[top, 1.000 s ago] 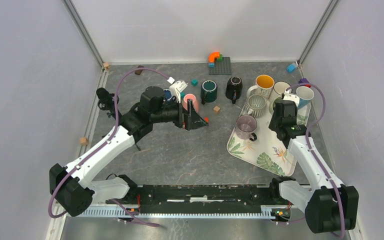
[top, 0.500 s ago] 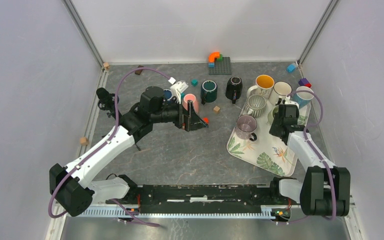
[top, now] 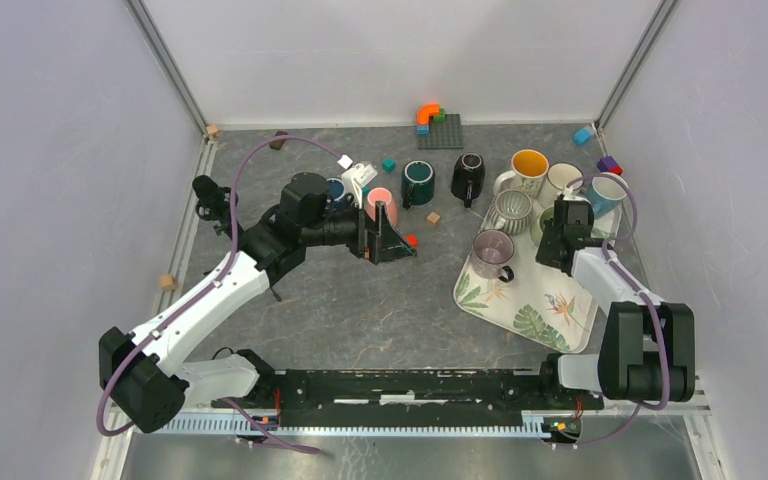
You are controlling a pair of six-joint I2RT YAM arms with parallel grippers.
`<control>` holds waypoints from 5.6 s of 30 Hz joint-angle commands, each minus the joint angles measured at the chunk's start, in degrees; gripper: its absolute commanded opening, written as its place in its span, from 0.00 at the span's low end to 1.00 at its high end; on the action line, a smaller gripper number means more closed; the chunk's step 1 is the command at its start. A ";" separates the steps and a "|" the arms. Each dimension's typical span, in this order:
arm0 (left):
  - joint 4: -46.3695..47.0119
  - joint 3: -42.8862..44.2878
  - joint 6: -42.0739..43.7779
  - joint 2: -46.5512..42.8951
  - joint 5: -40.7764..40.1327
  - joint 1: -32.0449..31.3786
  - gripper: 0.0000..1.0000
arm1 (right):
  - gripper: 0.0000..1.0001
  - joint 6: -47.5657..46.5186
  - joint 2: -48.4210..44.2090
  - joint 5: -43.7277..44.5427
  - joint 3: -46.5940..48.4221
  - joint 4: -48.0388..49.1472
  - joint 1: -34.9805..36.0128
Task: Turn the mug right side up
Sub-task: Place the cup on the tray, then turn over the cup at the center of the board.
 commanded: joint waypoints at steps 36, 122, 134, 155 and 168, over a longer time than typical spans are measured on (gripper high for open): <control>-4.28 1.32 1.62 -0.15 -10.21 0.01 1.00 | 0.87 -5.65 -9.04 -3.44 7.82 -3.20 -0.02; -15.23 26.41 7.13 45.04 -57.07 0.45 0.43 | 0.94 3.18 -20.46 -23.66 1.57 8.25 7.43; -11.12 24.35 7.77 42.73 -53.75 0.45 0.11 | 0.94 3.29 -20.66 -24.18 1.56 8.39 7.47; 7.84 11.34 -0.23 18.31 -31.42 0.45 0.02 | 0.95 12.94 -20.81 -35.74 -1.36 22.82 11.47; 24.56 10.45 -11.35 9.34 -12.99 0.41 0.02 | 0.97 28.36 -21.26 -43.29 -8.31 50.19 16.13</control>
